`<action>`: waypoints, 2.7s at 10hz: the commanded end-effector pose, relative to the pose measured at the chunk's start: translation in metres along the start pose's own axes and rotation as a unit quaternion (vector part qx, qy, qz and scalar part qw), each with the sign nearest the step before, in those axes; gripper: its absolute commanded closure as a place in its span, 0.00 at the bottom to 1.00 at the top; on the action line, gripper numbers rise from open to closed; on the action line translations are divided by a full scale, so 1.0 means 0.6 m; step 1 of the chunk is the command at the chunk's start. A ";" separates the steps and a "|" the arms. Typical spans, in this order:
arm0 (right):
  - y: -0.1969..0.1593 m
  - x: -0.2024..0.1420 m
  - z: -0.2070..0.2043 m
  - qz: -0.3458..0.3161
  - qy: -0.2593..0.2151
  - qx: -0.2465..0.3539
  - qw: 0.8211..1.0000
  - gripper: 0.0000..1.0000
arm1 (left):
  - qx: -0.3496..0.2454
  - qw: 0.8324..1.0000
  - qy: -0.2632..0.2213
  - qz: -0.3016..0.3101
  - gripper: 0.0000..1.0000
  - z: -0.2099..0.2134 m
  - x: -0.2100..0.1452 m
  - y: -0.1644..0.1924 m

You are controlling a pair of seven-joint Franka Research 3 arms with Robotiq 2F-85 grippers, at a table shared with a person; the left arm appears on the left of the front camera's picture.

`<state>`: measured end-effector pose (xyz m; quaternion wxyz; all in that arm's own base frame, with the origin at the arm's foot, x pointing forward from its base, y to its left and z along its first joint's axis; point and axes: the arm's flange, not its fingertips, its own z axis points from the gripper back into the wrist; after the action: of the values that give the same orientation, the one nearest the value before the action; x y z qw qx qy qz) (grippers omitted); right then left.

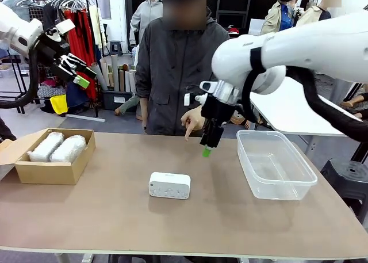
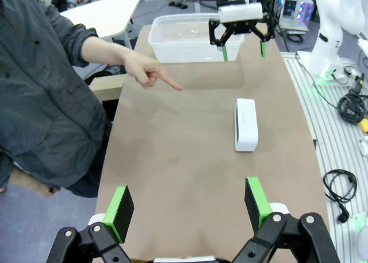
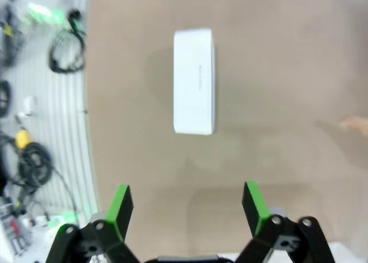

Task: Separate and place wrapped and unwrapped clocks.
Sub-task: Pick up the Digital clock indicated by the person.

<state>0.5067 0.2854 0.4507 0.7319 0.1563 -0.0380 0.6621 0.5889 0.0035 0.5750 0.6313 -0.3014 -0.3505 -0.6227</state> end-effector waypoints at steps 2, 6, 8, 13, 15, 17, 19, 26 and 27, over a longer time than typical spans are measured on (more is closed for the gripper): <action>-0.024 0.056 -0.038 0.027 0.049 -0.024 0.998 0.00 | 0.003 1.000 0.004 -0.001 0.00 0.000 0.000 -0.003; -0.016 0.116 -0.106 0.060 0.042 -0.050 0.996 0.00 | 0.003 1.000 0.004 -0.001 0.00 0.000 0.000 -0.003; -0.009 0.135 -0.139 0.068 0.031 -0.042 0.996 0.00 | 0.003 1.000 0.004 -0.001 0.00 0.000 0.000 -0.003; -0.005 0.133 -0.143 0.078 0.026 -0.026 0.996 0.00 | 0.003 1.000 0.004 -0.001 0.00 0.000 0.000 -0.003; 0.004 0.112 -0.141 0.069 0.019 -0.040 0.997 0.00 | 0.003 1.000 0.004 -0.001 0.00 0.000 0.000 -0.003; 0.011 0.115 -0.159 0.050 0.030 -0.058 0.997 0.00 | 0.003 1.000 0.004 -0.001 0.00 0.000 0.000 -0.003; 0.017 0.124 -0.186 0.031 0.065 -0.089 0.993 0.00 | 0.003 1.000 0.004 -0.001 0.00 0.000 0.000 -0.003; -0.009 0.110 -0.247 0.005 0.088 -0.063 0.994 0.00 | 0.003 1.000 0.004 -0.001 0.00 0.000 0.000 -0.003; -0.015 0.107 -0.256 0.004 0.087 -0.052 0.995 0.00 | 0.003 1.000 0.004 -0.001 0.00 0.000 0.000 -0.003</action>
<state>0.4947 0.3839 0.3186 0.7291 0.0592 -0.0134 0.6817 0.5890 0.0036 0.5751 0.6313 -0.3013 -0.3505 -0.6227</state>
